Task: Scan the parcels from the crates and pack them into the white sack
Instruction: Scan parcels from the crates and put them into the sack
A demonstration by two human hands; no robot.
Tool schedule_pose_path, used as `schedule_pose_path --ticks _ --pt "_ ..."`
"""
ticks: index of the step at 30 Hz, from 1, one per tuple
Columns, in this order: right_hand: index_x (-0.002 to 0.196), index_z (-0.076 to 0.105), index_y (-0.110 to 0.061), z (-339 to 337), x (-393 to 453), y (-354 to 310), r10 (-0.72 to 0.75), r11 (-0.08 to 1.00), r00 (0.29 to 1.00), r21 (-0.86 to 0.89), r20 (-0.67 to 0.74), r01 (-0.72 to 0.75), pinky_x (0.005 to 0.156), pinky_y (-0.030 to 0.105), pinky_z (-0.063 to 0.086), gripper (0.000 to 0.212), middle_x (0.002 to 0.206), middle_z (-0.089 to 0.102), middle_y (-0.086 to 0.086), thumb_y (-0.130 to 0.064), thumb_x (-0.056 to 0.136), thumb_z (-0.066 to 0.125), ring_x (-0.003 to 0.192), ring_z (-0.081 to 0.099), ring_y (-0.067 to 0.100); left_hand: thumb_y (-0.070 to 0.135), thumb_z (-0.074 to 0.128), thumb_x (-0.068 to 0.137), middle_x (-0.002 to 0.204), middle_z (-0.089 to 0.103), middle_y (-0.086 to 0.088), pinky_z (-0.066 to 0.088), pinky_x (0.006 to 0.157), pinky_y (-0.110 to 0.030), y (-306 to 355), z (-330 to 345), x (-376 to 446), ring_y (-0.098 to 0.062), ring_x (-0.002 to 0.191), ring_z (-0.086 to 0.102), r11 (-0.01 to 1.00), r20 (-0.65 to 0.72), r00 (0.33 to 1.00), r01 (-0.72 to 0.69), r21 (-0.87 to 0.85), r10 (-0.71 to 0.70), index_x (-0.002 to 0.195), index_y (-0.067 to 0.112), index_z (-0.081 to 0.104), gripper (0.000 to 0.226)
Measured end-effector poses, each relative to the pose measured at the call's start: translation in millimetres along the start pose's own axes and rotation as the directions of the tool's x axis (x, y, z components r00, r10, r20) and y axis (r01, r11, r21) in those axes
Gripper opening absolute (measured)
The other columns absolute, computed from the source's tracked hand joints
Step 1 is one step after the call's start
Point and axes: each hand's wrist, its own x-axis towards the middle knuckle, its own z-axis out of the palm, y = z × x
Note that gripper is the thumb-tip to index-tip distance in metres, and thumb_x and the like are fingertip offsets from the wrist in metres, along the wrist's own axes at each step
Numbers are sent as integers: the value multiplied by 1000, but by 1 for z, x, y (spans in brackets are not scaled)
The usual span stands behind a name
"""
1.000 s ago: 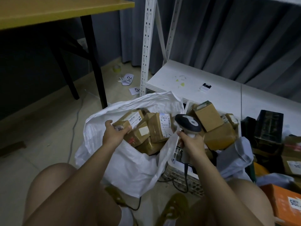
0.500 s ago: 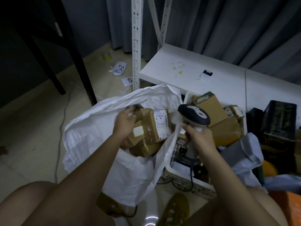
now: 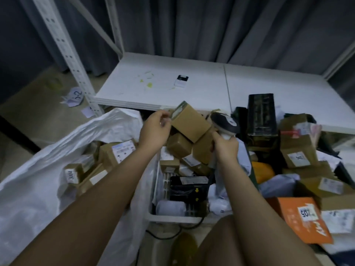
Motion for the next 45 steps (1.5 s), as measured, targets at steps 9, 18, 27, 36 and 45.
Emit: schedule_pose_path --ticks 9,18,27,36,45 --pt "118 60 -3 7 65 13 90 975 996 204 10 -90 86 42 50 40 99 59 14 -16 83 75 90 56 25 58 60 82 139 43 -8 42 101 -42 -11 108 82 -31 124 46 921 60 925 364 137 -374 143 16 31 79" --pt "72 58 -11 -2 93 20 94 980 992 169 85 -108 49 27 41 20 54 52 4 -17 86 71 44 45 15 78 62 63 147 34 -13 35 108 -47 -35 139 133 -33 131 38 773 79 775 631 -62 -626 149 14 12 119" --pt "85 61 -9 0 84 12 61 975 996 209 65 -74 49 27 43 16 58 56 5 -21 86 72 46 48 15 64 61 53 141 38 -6 40 103 -48 -12 95 99 -29 128 40 928 5 933 358 -102 -360 143 29 22 104" --pt "110 67 -16 2 5 -14 18 905 974 410 225 -111 70 33 59 41 97 73 2 -42 80 76 79 69 18 55 67 63 141 33 6 43 101 -30 9 -27 -42 -10 129 37 976 -58 998 -25 -215 13 131 41 36 76" --pt "96 52 -21 18 -130 -3 43 954 944 267 327 -136 93 44 54 42 107 67 5 -34 72 84 103 66 24 -5 71 77 120 44 18 46 78 -8 -13 -131 -165 16 99 55 926 88 991 129 -354 -105 128 34 27 77"
